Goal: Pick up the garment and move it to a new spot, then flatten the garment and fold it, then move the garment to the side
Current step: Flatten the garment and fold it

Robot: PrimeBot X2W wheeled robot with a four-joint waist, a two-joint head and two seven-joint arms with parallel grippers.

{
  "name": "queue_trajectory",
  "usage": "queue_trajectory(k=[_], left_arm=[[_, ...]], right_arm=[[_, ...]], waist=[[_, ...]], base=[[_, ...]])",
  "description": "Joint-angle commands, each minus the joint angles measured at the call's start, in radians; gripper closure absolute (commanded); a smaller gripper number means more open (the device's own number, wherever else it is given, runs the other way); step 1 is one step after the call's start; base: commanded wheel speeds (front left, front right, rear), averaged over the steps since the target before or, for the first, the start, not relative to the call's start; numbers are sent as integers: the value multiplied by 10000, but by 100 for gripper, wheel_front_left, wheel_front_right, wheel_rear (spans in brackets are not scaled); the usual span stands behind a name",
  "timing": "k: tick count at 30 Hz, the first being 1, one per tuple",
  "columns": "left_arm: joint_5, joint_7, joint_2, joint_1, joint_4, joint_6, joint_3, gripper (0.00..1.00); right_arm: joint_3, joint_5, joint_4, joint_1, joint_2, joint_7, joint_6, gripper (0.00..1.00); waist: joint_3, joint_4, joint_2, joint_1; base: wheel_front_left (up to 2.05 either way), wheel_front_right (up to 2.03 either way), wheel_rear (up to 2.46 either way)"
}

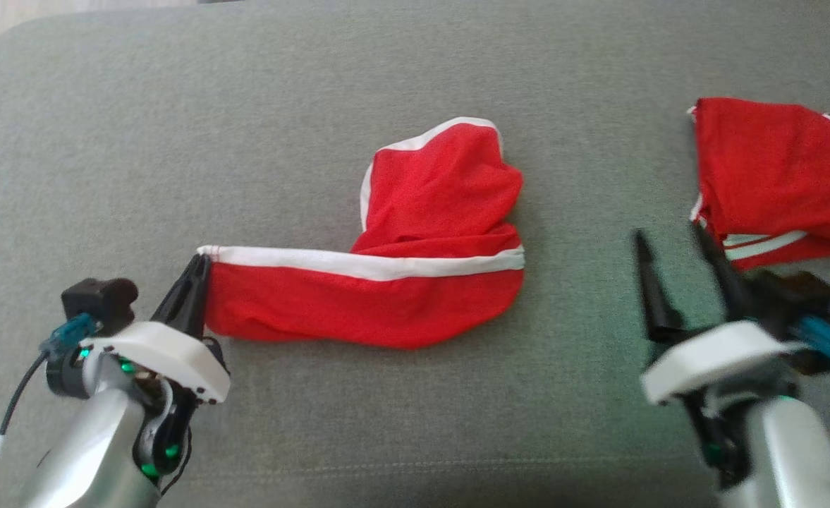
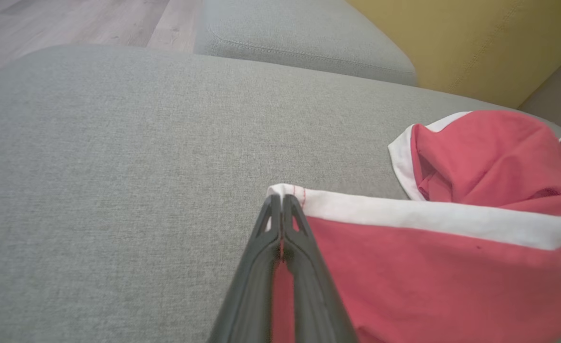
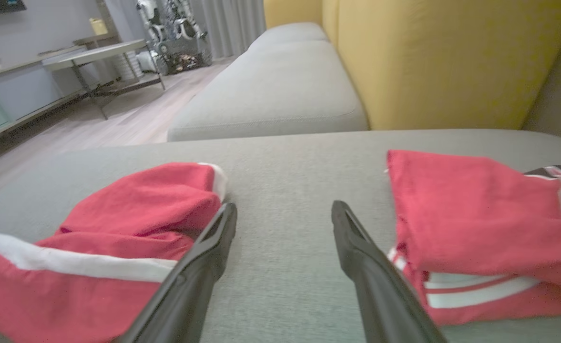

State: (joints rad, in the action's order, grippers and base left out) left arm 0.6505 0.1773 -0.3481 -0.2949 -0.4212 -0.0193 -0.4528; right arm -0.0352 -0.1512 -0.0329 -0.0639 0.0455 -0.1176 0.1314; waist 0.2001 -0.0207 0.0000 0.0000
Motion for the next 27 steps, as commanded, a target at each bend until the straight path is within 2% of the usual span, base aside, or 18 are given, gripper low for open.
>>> queue_trajectory(k=[1,8,15,16,17,18,22,27], left_arm=[[-157,110,-346,-258,463,-84,306,100],[-253,114,-175,-397,709,-93,82,100],[-325,189,14,-651,545,36,-124,100],[-335,222,23,-674,525,52,-133,100],[-356,275,27,-691,515,59,-134,100],[-376,320,30,-698,505,60,-134,100],[-551,574,-25,-646,656,-15,-48,100],[-976,783,-193,-434,1520,-314,248,100]], right_arm=[[-639,-29,143,-677,52,-99,-7,0],[-2132,-727,2773,-1986,116,-199,-7,0],[-2559,-1164,4423,-2634,179,67,-7,0],[-2662,-1251,4603,-2713,185,89,-7,33],[-2738,-1334,4737,-2787,196,156,-7,85],[-2794,-1432,4833,-2842,197,226,-7,100],[-2846,-1660,4755,-2902,282,660,-7,100],[-2590,-1744,3703,-2598,453,1163,-7,100]], waist=[[89,193,0,0],[366,688,0,0],[488,951,0,0],[498,956,0,0],[501,957,0,0],[495,951,0,0],[390,883,0,0],[66,728,0,0]], base=[[0,0,0],[0,0,0],[0,0,0],[0,0,0],[0,0,0],[0,0,0],[0,0,0],[0,0,0]])
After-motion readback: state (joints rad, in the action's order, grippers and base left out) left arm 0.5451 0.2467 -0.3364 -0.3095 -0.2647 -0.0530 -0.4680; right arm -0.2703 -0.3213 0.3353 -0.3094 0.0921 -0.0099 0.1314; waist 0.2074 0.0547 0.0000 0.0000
